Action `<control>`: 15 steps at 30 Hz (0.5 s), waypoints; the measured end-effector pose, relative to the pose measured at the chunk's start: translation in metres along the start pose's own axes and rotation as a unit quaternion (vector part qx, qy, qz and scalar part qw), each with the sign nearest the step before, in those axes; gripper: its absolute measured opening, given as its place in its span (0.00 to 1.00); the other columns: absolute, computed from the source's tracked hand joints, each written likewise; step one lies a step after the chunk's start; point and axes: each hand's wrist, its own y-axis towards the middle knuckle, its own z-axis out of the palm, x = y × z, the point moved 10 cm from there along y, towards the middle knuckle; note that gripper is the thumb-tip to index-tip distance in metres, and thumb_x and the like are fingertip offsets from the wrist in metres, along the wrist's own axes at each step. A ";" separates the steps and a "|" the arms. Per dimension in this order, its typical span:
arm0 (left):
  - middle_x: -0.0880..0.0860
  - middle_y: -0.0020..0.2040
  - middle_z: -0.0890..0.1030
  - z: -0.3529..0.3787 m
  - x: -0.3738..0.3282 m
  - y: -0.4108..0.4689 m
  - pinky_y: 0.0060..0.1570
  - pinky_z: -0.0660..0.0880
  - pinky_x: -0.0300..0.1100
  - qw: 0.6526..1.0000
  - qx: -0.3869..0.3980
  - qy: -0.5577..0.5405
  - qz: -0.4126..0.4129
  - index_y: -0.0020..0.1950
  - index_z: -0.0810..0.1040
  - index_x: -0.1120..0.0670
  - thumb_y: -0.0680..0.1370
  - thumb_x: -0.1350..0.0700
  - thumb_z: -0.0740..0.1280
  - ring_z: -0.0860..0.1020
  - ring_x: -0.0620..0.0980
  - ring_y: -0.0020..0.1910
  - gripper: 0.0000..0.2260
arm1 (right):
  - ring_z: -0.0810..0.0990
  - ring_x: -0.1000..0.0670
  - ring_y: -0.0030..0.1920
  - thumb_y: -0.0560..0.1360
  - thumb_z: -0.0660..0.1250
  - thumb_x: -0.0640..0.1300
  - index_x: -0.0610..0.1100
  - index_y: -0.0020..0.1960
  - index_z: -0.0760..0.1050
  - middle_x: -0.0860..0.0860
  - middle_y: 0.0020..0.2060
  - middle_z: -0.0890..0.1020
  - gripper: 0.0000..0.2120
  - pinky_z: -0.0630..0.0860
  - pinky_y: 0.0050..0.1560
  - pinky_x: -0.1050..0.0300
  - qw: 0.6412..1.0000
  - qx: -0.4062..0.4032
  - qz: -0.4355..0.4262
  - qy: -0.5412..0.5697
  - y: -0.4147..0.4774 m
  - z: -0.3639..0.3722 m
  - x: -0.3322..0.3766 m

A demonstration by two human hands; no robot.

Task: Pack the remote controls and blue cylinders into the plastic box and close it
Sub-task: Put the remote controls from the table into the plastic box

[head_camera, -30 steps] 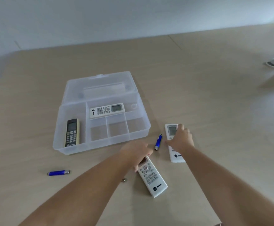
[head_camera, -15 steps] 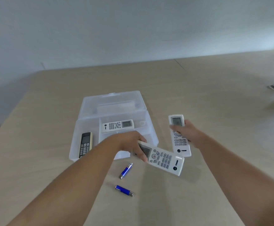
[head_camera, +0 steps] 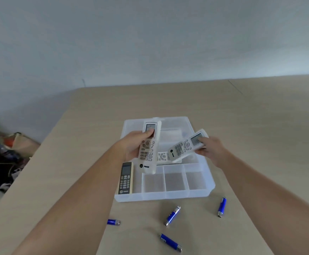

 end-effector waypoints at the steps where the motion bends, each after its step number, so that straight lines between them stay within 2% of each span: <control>1: 0.53 0.37 0.82 -0.009 0.005 0.004 0.41 0.77 0.44 0.999 -0.025 -0.006 -0.022 0.47 0.78 0.55 0.78 0.45 0.63 0.79 0.51 0.36 0.14 | 0.77 0.46 0.35 0.78 0.60 0.35 0.36 0.53 0.70 0.43 0.38 0.76 0.05 0.81 0.34 0.59 1.000 -0.003 0.012 0.013 0.003 0.006 -0.008; 3: 0.52 0.34 0.80 -0.023 0.016 0.010 0.37 0.76 0.42 0.996 -0.051 0.022 -0.071 0.48 0.77 0.55 0.75 0.40 0.65 0.78 0.51 0.33 0.18 | 0.77 0.45 0.35 0.78 0.59 0.33 0.35 0.53 0.70 0.42 0.38 0.76 0.05 0.79 0.42 0.54 0.999 -0.003 0.038 0.027 0.013 0.021 -0.024; 4: 0.53 0.36 0.79 -0.026 0.020 0.012 0.36 0.76 0.41 0.993 -0.049 0.060 -0.093 0.51 0.76 0.56 0.73 0.39 0.67 0.77 0.51 0.34 0.21 | 0.77 0.45 0.35 0.77 0.58 0.33 0.35 0.53 0.70 0.41 0.38 0.76 0.06 0.79 0.44 0.52 0.998 -0.004 0.050 0.030 0.019 0.028 -0.032; 7: 0.55 0.44 0.77 -0.035 0.024 0.022 0.37 0.76 0.43 0.978 -0.036 0.168 -0.114 0.64 0.68 0.55 0.70 0.51 0.75 0.77 0.52 0.37 0.27 | 0.80 0.41 0.37 0.76 0.59 0.32 0.32 0.58 0.72 0.38 0.46 0.79 0.11 0.81 0.47 0.49 0.996 -0.014 0.083 0.025 0.032 0.045 -0.054; 10: 0.56 0.56 0.78 -0.041 0.017 0.041 0.48 0.78 0.50 0.972 -0.037 0.221 -0.076 0.67 0.65 0.51 0.68 0.58 0.75 0.78 0.55 0.45 0.31 | 0.82 0.40 0.37 0.74 0.59 0.31 0.31 0.58 0.72 0.39 0.51 0.79 0.13 0.84 0.35 0.53 0.995 -0.020 0.097 0.032 0.042 0.061 -0.066; 11: 0.55 0.56 0.78 -0.040 0.012 0.046 0.48 0.77 0.49 0.971 -0.037 0.232 -0.053 0.68 0.65 0.50 0.68 0.58 0.75 0.78 0.54 0.45 0.32 | 0.83 0.40 0.37 0.74 0.59 0.31 0.32 0.57 0.72 0.40 0.50 0.80 0.13 0.84 0.39 0.50 0.994 -0.018 0.101 0.026 0.044 0.066 -0.070; 13: 0.50 0.51 0.77 -0.037 0.003 0.053 0.41 0.76 0.42 0.962 -0.037 0.269 -0.011 0.68 0.67 0.46 0.68 0.57 0.75 0.78 0.50 0.42 0.31 | 0.84 0.39 0.42 0.72 0.62 0.33 0.32 0.56 0.72 0.40 0.49 0.81 0.12 0.81 0.52 0.42 0.993 -0.023 0.113 -0.013 0.052 0.073 -0.080; 14: 0.50 0.49 0.77 -0.036 -0.001 0.055 0.37 0.74 0.39 0.953 -0.039 0.299 0.008 0.68 0.69 0.45 0.68 0.57 0.75 0.77 0.49 0.42 0.31 | 0.84 0.39 0.45 0.71 0.64 0.35 0.33 0.54 0.72 0.40 0.47 0.82 0.12 0.80 0.55 0.41 0.992 -0.040 0.106 -0.055 0.056 0.071 -0.081; 15: 0.51 0.50 0.77 -0.035 -0.004 0.058 0.35 0.74 0.38 0.943 -0.042 0.328 0.027 0.68 0.70 0.45 0.67 0.57 0.75 0.77 0.50 0.42 0.31 | 0.83 0.40 0.44 0.71 0.65 0.37 0.34 0.50 0.72 0.42 0.42 0.81 0.10 0.81 0.52 0.43 0.987 -0.055 0.087 -0.120 0.056 0.069 -0.075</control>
